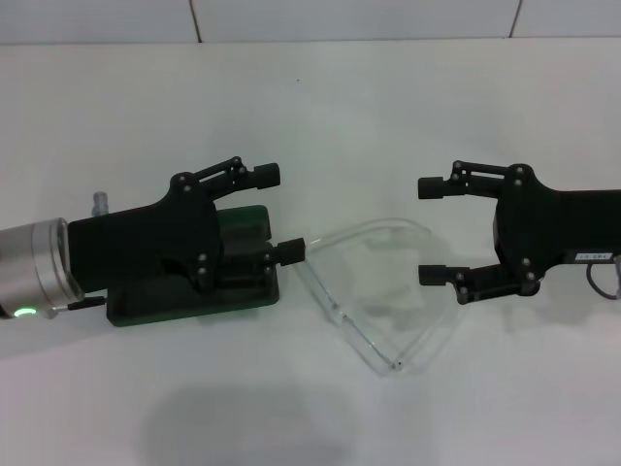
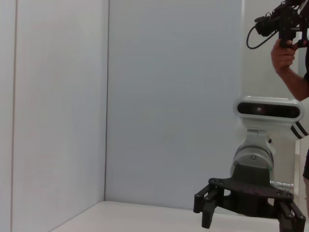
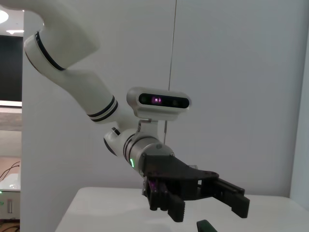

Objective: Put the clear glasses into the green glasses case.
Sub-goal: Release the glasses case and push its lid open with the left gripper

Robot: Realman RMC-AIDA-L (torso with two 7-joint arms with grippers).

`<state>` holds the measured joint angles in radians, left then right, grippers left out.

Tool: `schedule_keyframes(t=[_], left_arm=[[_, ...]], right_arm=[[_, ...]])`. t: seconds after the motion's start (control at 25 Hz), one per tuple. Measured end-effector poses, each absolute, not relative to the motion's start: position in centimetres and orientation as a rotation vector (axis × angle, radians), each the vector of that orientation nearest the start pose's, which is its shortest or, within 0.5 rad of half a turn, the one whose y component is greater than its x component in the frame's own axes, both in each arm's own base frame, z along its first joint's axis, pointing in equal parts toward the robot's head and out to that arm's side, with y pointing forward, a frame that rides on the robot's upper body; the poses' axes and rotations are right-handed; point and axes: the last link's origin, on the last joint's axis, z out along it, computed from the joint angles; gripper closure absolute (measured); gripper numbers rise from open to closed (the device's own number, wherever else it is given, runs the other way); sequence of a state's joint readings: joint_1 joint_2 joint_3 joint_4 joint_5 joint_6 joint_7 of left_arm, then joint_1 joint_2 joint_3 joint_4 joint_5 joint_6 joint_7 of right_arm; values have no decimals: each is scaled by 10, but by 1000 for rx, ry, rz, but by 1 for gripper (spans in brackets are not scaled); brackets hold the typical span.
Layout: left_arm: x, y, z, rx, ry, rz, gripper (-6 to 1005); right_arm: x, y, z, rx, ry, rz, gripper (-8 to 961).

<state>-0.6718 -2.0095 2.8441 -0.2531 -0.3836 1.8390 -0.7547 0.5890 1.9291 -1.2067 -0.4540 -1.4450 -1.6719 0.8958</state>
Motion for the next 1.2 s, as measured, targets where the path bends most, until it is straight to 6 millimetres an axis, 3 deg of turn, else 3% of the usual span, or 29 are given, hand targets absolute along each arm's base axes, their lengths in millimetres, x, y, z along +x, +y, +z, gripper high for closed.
schedule_keyframes(t=[0.52,0.64,0.8,1.0,1.2], left_arm=[[-265,298,-7,-2689,-204,-1007,107],[-274,314,14,-2702,-253,-848,108],[-281,320,27,-2705,-293,-706,108],[-292,322,30,-2683,-302,-518,109],[-298,322,29,-2696,-319,-456,108]], right_arm=[[223,326,2,-2845,-136,926,96],[223,327,2,-2845,-139,916,96],[222,327,2,-2850,-141,915,96],[220,327,1,-2856,-150,915,95],[218,326,0,-2861,-172,915,95]])
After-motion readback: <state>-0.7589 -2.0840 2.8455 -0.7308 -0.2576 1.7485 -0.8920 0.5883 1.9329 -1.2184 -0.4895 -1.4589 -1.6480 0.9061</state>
